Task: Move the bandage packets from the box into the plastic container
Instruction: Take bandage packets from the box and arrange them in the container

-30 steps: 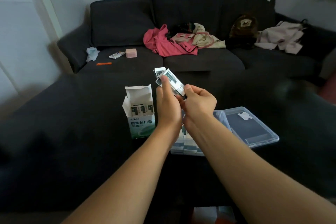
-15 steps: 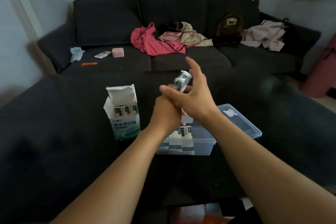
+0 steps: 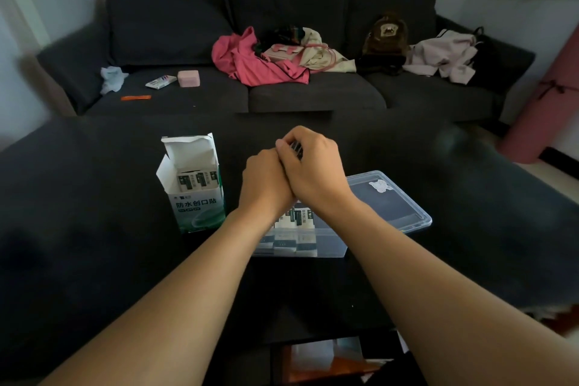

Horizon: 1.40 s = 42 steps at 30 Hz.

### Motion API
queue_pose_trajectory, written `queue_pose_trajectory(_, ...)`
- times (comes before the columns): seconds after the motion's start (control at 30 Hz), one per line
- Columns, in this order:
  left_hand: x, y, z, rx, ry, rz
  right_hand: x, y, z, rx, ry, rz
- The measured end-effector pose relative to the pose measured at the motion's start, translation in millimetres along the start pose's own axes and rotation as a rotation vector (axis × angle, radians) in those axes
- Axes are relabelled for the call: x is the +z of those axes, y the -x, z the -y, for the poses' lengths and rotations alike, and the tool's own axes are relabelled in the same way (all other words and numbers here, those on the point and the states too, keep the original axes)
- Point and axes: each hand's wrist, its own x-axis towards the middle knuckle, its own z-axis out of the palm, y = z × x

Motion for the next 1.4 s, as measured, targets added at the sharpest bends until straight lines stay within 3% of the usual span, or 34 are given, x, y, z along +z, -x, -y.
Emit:
queue_pose_trajectory(0.1,9.6,1.7,-1.2,0.104,0.013,0.000,0.4,-4.5,-2.1,0.103,-0.029,-0.032)
queue_pose_trajectory(0.17,12.7,2.6,-4.5,0.122,0.016,0.019,-0.9,-5.8,-6.1,0.167,-0.044,0.041)
queue_pose_trajectory(0.23,11.5,3.4,-7.3,0.077,0.012,0.080,-2.9,-6.6,-8.8,0.146,-0.012,0.088)
queue_pose_trajectory(0.33,8.1,3.1,-8.5,-0.012,0.102,0.163,-10.7,-13.4,-6.0,0.076,-0.025,-0.045)
queue_pose_trajectory(0.37,7.8,3.6,-9.8,-0.012,0.131,0.155,-12.6,-16.5,-6.5,0.069,-0.051,-0.025)
queue_pose_trajectory(0.47,7.8,5.5,-15.5,-0.016,0.089,0.151,-12.0,-13.9,-9.5,0.053,-0.076,0.252)
queue_pose_trajectory(0.5,8.0,6.4,-15.3,-0.008,0.079,0.138,-11.4,-11.0,-11.1,0.035,-0.073,0.261)
queue_pose_trajectory(0.63,8.5,5.9,-10.3,-0.029,0.238,0.156,-23.2,-15.6,-10.6,0.203,-0.418,-0.059)
queue_pose_trajectory(0.73,9.9,5.1,-10.3,0.016,0.218,0.139,-29.2,-19.2,-15.1,0.386,-0.601,0.044)
queue_pose_trajectory(0.87,10.6,3.4,-12.4,0.071,0.024,0.096,-25.2,-4.8,-11.5,0.284,-0.396,0.263)
queue_pose_trajectory(0.97,8.2,6.6,-10.3,0.064,-0.027,0.021,-13.9,-5.4,-13.8,0.069,-0.087,0.181)
queue_pose_trajectory(1.1,6.6,12.5,-9.7,0.162,-0.151,-0.043,-4.1,-8.5,-16.4,0.139,-0.080,0.066)
queue_pose_trajectory(1.2,5.2,12.1,-9.8,0.175,-0.176,-0.063,-4.5,-10.0,-15.7,0.176,-0.096,0.080)
queue_pose_trajectory(1.27,6.2,8.3,-10.8,0.104,-0.084,-0.011,-9.5,-10.8,-14.1,0.186,-0.195,0.112)
queue_pose_trajectory(1.4,3.2,-0.7,-17.8,-0.263,0.493,0.209,-30.3,-14.9,-19.5,0.148,-0.277,0.248)
